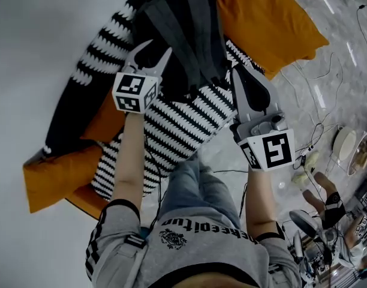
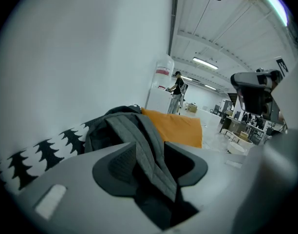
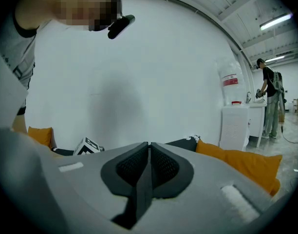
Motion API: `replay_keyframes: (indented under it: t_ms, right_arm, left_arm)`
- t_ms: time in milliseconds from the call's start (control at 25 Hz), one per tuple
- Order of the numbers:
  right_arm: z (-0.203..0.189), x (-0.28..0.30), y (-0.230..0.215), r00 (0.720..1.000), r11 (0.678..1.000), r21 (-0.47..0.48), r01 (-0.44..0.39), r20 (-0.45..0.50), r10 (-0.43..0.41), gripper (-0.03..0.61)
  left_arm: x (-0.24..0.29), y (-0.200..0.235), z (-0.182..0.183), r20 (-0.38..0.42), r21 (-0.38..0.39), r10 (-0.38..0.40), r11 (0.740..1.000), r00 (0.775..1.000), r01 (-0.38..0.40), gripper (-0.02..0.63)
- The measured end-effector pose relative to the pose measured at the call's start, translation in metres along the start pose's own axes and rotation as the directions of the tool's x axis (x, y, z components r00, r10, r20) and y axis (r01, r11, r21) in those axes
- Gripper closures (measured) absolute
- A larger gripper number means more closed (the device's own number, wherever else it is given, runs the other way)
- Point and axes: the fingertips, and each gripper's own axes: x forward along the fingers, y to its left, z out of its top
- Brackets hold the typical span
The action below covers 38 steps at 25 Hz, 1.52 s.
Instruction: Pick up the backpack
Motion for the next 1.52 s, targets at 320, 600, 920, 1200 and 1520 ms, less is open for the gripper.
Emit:
replay_keyframes:
  t_ms: [320,600,920,1200,1520]
  right_arm:
    - [-0.022,-0.003,-0.005,0.999,1.000,-0.001,0.017,-0.039,-0.017,0.565]
    - [-0.032,-0.013,-0.015,0.997,0.999,0.006,0.034,-0.066,-0.033,0.565]
    - [-0.034,-0.018,-0.015,0.997,1.000,-0.005,0.031,-0.071,-0.031,0.565]
    - [-0.031,-0.021,-0.020,0.998,0.999,-0.028,0.037,-0.053,-0.038,0.564]
    - [-0.014,-0.044,-0.006,0.998,0.997,-0.054,0.057,-0.004,-0.058,0.565]
  left_arm:
    - [0.048,0.025,-0.033,-0.070,-0.039,0.007,0.999,0.998,-0.010,0.348]
    - [0.076,0.021,-0.034,-0.093,-0.054,-0.014,0.999,0.996,0.009,0.344]
    - [0.066,0.015,-0.023,-0.085,0.018,0.010,1.000,0.996,-0.009,0.550]
    - [0.040,-0.005,0.014,0.031,0.086,-0.028,0.996,0.999,0.025,0.563]
    - [-0.025,-0.045,0.061,0.178,0.156,-0.083,0.986,0.981,0.055,0.564]
